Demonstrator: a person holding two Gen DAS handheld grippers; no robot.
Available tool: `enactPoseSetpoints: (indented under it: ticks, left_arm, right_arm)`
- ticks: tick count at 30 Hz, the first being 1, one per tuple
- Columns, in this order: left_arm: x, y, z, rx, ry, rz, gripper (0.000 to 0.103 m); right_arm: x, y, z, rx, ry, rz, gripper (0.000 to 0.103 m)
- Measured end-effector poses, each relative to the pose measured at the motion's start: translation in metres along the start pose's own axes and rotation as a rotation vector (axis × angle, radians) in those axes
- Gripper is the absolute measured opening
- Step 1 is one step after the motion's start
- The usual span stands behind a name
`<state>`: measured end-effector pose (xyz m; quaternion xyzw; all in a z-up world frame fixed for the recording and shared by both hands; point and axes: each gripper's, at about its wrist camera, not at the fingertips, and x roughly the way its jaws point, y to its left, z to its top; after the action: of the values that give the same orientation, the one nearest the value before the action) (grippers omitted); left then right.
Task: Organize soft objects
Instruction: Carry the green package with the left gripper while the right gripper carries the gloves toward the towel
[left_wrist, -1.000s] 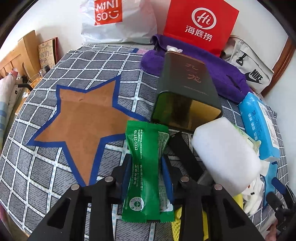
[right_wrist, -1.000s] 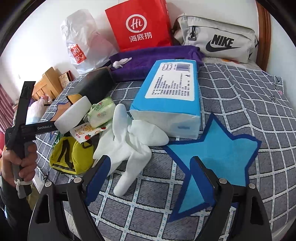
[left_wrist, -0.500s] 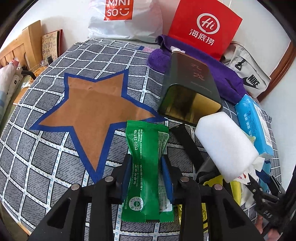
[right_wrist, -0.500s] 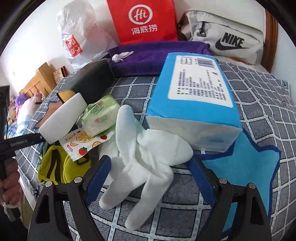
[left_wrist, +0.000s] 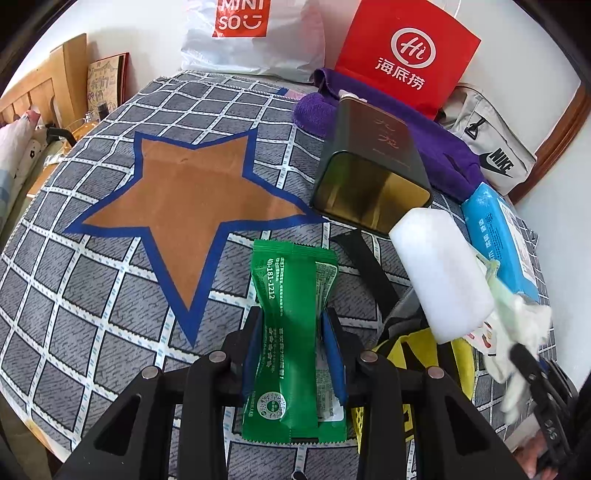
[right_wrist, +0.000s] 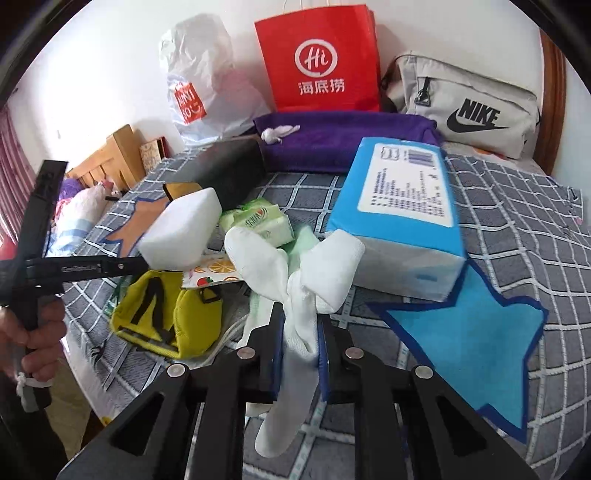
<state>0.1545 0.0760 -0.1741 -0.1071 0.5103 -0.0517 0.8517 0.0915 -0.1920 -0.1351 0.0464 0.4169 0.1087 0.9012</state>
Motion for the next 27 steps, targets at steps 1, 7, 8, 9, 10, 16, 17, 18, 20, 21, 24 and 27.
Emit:
enactPoseSetpoints:
  ticks: [1,7,8,9,10,16,17,18,20,21,24,27]
  left_arm:
    - [-0.001,0.000,-0.001,-0.002,0.001,0.001,0.031]
    - [-0.003,-0.001,-0.005,-0.008,0.011,0.011,0.031]
    - [-0.004,-0.002,-0.006,-0.008,0.012,0.012,0.031]
    - [-0.004,-0.002,-0.007,-0.007,0.013,0.011,0.031]
    - [-0.005,-0.003,-0.008,-0.005,0.014,0.012,0.031]
    - [-0.011,-0.006,-0.014,-0.001,0.018,0.013,0.031]
    - [-0.013,-0.006,-0.014,0.000,0.020,0.019,0.031]
    - [-0.017,-0.006,-0.015,0.000,0.021,0.019,0.031]
    - [-0.026,-0.007,-0.015,0.002,0.015,0.010,0.030]
    - [-0.030,-0.007,-0.015,0.002,0.012,0.010,0.031]
    - [-0.044,-0.008,-0.013,-0.004,0.000,0.002,0.031]
    - [-0.056,-0.009,-0.011,-0.017,-0.010,-0.011,0.031]
  right_arm:
    - [-0.007,-0.001,-0.002,-0.004,-0.013,-0.009,0.015]
    - [-0.045,-0.019,-0.013,-0.006,-0.052,-0.060,0.015]
    - [-0.049,-0.023,-0.016,-0.005,-0.053,-0.073,0.015]
    - [-0.051,-0.026,-0.018,-0.005,-0.051,-0.087,0.015]
    - [-0.052,-0.029,-0.022,-0.005,-0.042,-0.102,0.015]
    - [-0.040,-0.053,-0.046,0.060,0.037,-0.126,0.015]
    - [-0.039,-0.055,-0.048,0.065,0.040,-0.126,0.015]
    - [-0.039,-0.055,-0.048,0.070,0.043,-0.128,0.015]
    - [-0.042,-0.057,-0.049,0.083,0.038,-0.119,0.015]
    - [-0.045,-0.056,-0.050,0.088,0.033,-0.115,0.015]
    - [-0.056,-0.053,-0.045,0.099,0.012,-0.099,0.015]
    - [-0.064,-0.048,-0.038,0.096,-0.006,-0.090,0.015]
